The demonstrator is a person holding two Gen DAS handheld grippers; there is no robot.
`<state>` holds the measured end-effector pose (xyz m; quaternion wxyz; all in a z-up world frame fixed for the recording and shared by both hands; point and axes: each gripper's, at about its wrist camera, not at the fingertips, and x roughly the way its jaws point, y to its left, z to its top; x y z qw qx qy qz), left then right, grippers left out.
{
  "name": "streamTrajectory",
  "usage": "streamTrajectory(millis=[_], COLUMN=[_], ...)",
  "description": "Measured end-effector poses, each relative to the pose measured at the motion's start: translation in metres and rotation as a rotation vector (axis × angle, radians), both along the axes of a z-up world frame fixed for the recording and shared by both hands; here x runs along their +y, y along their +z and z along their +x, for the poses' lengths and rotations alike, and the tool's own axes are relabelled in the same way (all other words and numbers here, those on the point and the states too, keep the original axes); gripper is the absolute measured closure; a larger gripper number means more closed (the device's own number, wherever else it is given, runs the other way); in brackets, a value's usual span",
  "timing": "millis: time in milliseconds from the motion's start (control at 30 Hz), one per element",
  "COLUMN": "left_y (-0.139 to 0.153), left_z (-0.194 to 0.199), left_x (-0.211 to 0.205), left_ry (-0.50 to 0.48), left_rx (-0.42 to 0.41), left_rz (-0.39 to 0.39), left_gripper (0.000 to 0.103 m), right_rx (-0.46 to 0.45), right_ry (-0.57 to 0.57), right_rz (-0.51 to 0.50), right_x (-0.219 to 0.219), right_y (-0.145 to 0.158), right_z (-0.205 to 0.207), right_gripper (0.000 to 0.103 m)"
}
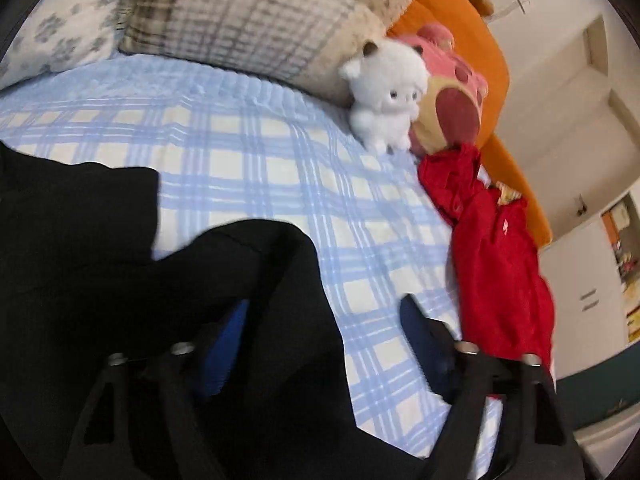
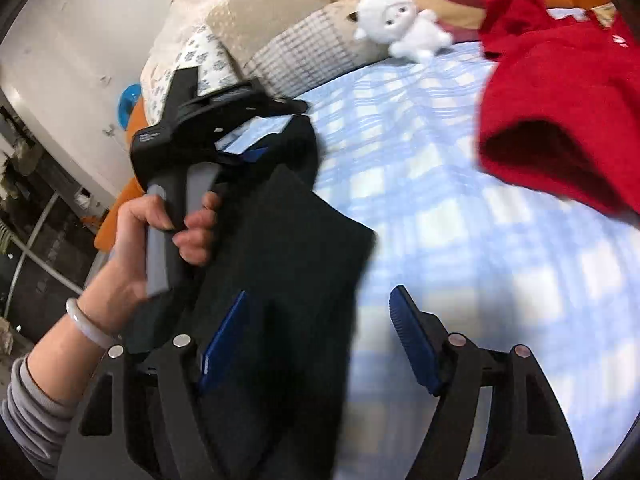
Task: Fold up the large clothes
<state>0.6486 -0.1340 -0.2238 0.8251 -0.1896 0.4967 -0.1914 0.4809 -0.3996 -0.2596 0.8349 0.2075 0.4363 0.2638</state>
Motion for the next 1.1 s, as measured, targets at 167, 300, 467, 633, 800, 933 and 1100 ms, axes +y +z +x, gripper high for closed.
streamTrajectory(millis=[167,300,467,633,800,933,1100], left_y=[-0.018,-0.017,-0.022,-0.036,0.026,0.081,0.116], left_z=[0.003,0.008,0.02,0.023,-0.022,-0.107,-0.252], left_x=[0.0,0.018,0.012,0.011,0.03,0.07,0.196], left_ry=[0.024,0.116,0.108,0.074,-0.009,-0.135,-0.026], left_rx=[0.057,0.037,0.034,0.062,-0.015,-0.087,-0.11], left_rz=[0.009,-0.038,-0.027,-0.088,0.054,0.166,0.285], left_gripper=[0.092,0.094,0.094,0.068,0.012,0.01,0.006], right_rx=[-0.006,-0.009,0.012,-0.005,-0.155,-0.29,-0.346], right_ry=[-0.019,-0.05,-0.076,-0.045,-0.069,-0.057,-0.084], right_rz=[0.056,0.059,0.063,-0.018,-0.099,-0.173,-0.262], right_x=[0.007,-0.01,-0.026,-0.018,-0.018,-0.009,0.025], right_y=[-0.011,-0.005,-0.014,-0.012,0.036,0.082,0.106], right_z=[0.009,0.0,-0.006,-0.011,-0.043,-0.086,-0.154], right_gripper=[0.087,0.094,0.094,0.058,0.023,0.02,0.012])
